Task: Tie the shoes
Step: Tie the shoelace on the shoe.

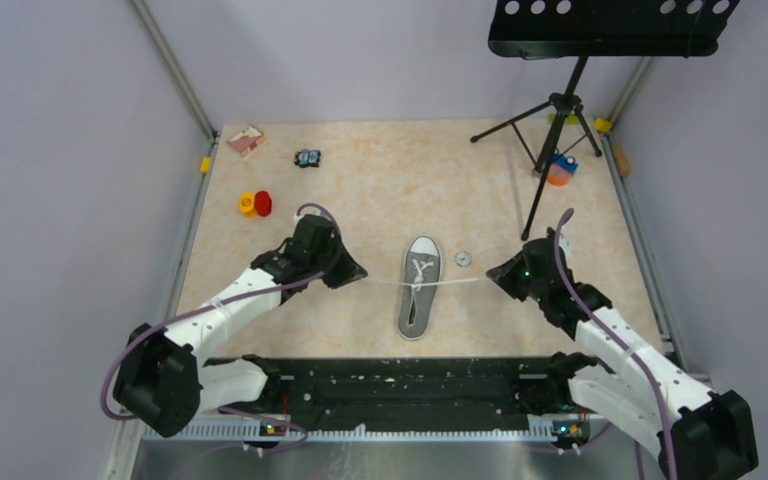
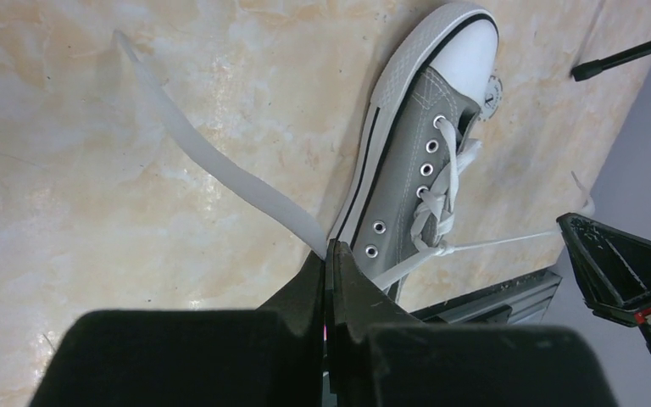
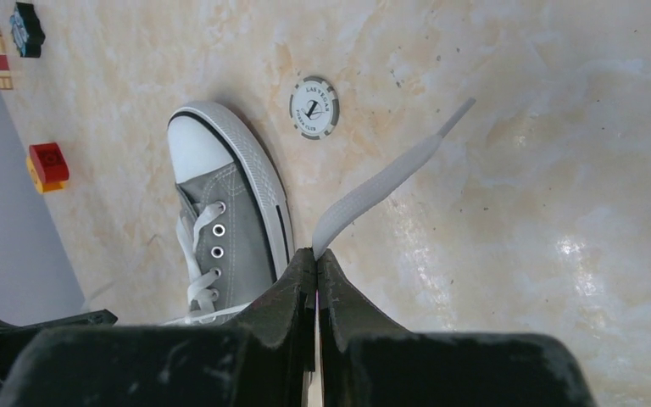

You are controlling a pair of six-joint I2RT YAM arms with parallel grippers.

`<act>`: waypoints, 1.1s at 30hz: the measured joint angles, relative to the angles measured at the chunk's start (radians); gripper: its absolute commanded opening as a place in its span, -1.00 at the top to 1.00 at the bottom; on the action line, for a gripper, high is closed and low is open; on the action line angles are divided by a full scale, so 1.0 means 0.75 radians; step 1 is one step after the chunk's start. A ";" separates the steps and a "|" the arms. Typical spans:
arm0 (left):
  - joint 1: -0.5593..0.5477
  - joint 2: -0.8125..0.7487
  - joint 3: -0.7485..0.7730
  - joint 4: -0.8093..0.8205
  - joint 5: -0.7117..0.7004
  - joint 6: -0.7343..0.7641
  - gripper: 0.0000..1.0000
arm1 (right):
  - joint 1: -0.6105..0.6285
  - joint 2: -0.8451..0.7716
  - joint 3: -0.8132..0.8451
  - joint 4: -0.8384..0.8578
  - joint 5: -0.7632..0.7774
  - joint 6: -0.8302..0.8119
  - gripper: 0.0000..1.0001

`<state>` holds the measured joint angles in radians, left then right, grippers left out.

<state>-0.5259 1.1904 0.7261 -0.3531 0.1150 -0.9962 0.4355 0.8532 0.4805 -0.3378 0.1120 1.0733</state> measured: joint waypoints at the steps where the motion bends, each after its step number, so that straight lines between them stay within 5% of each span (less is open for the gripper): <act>1: 0.000 -0.007 0.000 0.001 0.005 -0.002 1.00 | 0.000 -0.023 0.000 -0.015 0.002 -0.001 1.00; 18: 0.003 0.232 -0.025 0.041 0.024 0.006 1.00 | 0.026 0.027 -0.137 0.031 0.000 0.016 1.00; 33: -0.006 0.115 0.008 0.030 -0.001 0.107 1.00 | 0.085 0.046 -0.070 0.060 0.041 -0.063 1.00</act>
<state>-0.5301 1.2766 0.7319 -0.3305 0.1146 -0.9161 0.4995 0.8875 0.4278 -0.2932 0.1425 1.0260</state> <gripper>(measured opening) 0.009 0.010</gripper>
